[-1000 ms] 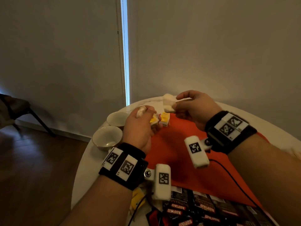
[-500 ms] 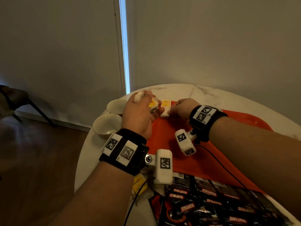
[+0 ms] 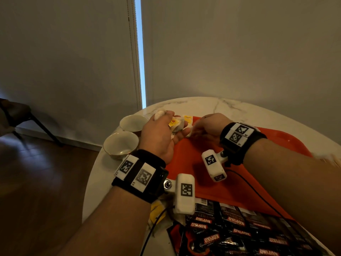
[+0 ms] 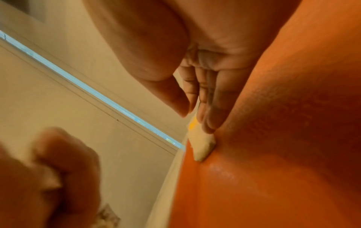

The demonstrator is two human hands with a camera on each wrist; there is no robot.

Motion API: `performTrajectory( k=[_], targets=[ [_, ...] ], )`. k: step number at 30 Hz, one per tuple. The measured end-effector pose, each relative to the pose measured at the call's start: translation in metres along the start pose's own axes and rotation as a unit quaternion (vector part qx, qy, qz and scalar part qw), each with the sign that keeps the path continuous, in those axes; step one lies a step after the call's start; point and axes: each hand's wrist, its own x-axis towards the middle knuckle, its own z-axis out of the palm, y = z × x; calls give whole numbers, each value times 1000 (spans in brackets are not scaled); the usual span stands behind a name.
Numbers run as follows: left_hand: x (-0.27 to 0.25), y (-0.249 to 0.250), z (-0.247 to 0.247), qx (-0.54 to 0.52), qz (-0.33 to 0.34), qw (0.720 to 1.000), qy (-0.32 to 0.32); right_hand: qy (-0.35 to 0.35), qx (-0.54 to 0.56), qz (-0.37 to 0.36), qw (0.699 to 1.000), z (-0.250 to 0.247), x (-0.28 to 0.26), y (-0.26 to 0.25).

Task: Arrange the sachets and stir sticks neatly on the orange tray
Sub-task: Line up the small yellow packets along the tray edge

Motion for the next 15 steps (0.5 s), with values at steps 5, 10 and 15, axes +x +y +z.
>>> performTrajectory(
  k=[5, 10, 15],
  targets=[
    [3, 1, -2, -30, -25, 999, -22, -5, 30, -114, 993, -14, -38, -17],
    [0, 0, -3, -25, -33, 997, -59, -57, -106, -208, 971, -15, -68, -24],
    [1, 0, -4, -27, -41, 997, -60, -38, -42, -204, 977, -17, -75, -27]
  ],
)
